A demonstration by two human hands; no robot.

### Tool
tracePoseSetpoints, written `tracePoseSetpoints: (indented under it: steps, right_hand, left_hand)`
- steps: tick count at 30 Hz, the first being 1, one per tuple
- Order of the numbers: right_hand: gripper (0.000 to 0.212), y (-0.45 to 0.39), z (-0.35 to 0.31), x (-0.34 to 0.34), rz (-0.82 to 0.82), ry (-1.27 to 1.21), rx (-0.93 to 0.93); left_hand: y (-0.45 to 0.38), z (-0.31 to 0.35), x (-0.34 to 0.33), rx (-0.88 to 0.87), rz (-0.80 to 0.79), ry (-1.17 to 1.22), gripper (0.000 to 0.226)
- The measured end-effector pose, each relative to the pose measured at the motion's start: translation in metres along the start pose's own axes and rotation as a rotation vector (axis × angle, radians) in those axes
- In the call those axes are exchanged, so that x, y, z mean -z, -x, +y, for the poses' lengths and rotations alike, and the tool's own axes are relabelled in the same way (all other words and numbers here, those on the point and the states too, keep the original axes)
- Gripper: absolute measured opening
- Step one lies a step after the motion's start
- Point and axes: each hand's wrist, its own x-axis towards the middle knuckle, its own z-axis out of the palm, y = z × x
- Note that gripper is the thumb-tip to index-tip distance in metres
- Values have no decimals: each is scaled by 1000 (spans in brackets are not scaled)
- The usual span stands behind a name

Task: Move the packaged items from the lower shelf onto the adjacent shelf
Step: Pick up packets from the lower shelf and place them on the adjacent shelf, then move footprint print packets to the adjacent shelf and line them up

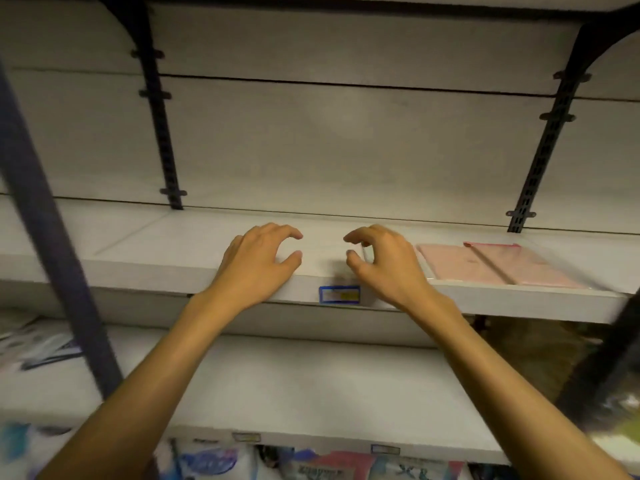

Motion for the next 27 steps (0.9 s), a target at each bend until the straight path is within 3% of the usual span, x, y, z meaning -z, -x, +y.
tracePoseSetpoints:
  steps: [7, 17, 27]
  right_hand:
    - [33, 16, -139, -67, -48, -145, 97]
    - [27, 47, -342, -199, -207, -291, 188]
    - [32, 45, -456, -325, -419, -255, 90]
  left_hand:
    - [79, -91, 64, 92, 55, 80, 31]
    - [210, -266, 138, 190, -23, 68, 29]
    - [275, -430, 174, 445, -88, 15, 33]
